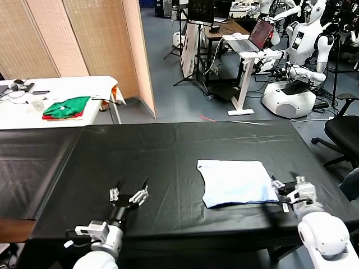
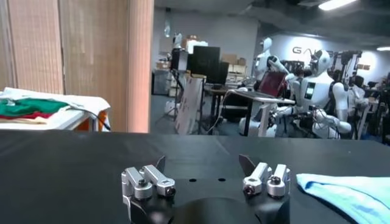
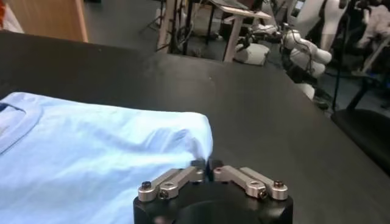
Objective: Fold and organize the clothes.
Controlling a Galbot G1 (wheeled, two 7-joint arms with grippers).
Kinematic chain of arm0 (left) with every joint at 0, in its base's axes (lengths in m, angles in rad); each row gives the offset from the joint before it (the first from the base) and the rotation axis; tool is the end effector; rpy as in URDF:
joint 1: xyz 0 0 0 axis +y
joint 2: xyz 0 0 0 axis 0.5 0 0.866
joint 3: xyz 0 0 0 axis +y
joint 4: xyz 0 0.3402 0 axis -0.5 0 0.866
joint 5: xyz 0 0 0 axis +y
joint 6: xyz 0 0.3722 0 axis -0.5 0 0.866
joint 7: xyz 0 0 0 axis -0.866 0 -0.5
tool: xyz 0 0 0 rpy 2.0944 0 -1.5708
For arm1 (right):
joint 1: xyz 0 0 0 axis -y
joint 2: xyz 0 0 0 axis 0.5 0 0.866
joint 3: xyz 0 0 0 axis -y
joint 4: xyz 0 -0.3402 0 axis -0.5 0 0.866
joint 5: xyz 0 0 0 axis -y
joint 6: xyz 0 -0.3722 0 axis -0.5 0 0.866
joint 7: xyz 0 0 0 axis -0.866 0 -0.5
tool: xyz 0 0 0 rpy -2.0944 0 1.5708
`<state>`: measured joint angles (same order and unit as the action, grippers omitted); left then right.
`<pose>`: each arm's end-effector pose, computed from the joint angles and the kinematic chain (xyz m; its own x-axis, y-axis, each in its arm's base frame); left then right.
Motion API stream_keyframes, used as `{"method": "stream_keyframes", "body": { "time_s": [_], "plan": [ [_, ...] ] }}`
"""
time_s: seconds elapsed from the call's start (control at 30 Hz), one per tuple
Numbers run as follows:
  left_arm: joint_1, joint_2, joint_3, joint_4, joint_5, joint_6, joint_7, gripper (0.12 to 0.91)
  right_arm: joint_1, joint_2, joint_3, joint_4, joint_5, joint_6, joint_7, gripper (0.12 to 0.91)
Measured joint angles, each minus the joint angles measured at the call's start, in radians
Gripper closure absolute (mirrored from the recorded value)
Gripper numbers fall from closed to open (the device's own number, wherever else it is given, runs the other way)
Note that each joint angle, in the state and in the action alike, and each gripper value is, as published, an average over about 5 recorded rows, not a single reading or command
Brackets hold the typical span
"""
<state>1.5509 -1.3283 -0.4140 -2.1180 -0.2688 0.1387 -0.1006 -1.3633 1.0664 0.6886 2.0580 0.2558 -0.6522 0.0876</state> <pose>0.2040 0.0014 -0.2844 -0.9822 0.1304 0.1351 0.1176 0.9882 -0.0986 0.2713 -0.1275 -0.2141 -0.9020 0.1626 0.3999 0.0336 0.9500 -0.3105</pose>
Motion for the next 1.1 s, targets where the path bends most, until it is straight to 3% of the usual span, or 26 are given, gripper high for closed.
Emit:
{"method": "stream_keyframes", "body": {
  "time_s": [0.1, 0.2, 0.3, 0.37, 0.47, 0.53, 0.63, 1.1],
  "plan": [
    [0.008, 0.007, 0.000, -0.008, -0.019, 0.018, -0.003, 0.123, -0.032, 0.001, 0.015, 0.030, 0.037, 0.104, 0.040, 0.144],
    [0.025, 0.030, -0.005, -0.025, -0.059, 0.034, -0.015, 0.123, -0.085, 0.012, 0.010, 0.057, 0.070, 0.254, 0.059, 0.122],
    [0.048, 0.066, -0.015, -0.041, -0.077, 0.006, -0.035, 0.123, -0.156, 0.030, -0.003, 0.083, 0.069, 0.399, 0.061, 0.119],
    [0.069, 0.094, -0.023, -0.052, -0.074, -0.013, -0.046, 0.123, -0.205, 0.043, -0.013, 0.098, 0.064, 0.471, 0.064, 0.118],
    [0.106, 0.133, -0.029, -0.072, -0.052, -0.004, -0.084, 0.123, -0.273, 0.060, -0.028, 0.118, 0.055, 0.540, 0.073, 0.118],
    [0.132, 0.148, -0.030, -0.086, -0.032, 0.018, -0.119, 0.123, -0.313, 0.068, -0.036, 0.130, 0.050, 0.567, 0.083, 0.118],
    [0.171, 0.158, -0.035, -0.109, -0.004, 0.056, -0.144, 0.123, -0.371, 0.080, -0.045, 0.153, 0.045, 0.590, 0.099, 0.118],
    [0.351, 0.222, -0.134, -0.224, -0.039, 0.114, -0.148, 0.123, -0.651, 0.128, -0.072, 0.309, -0.010, 0.585, 0.210, 0.118]
  ]
}}
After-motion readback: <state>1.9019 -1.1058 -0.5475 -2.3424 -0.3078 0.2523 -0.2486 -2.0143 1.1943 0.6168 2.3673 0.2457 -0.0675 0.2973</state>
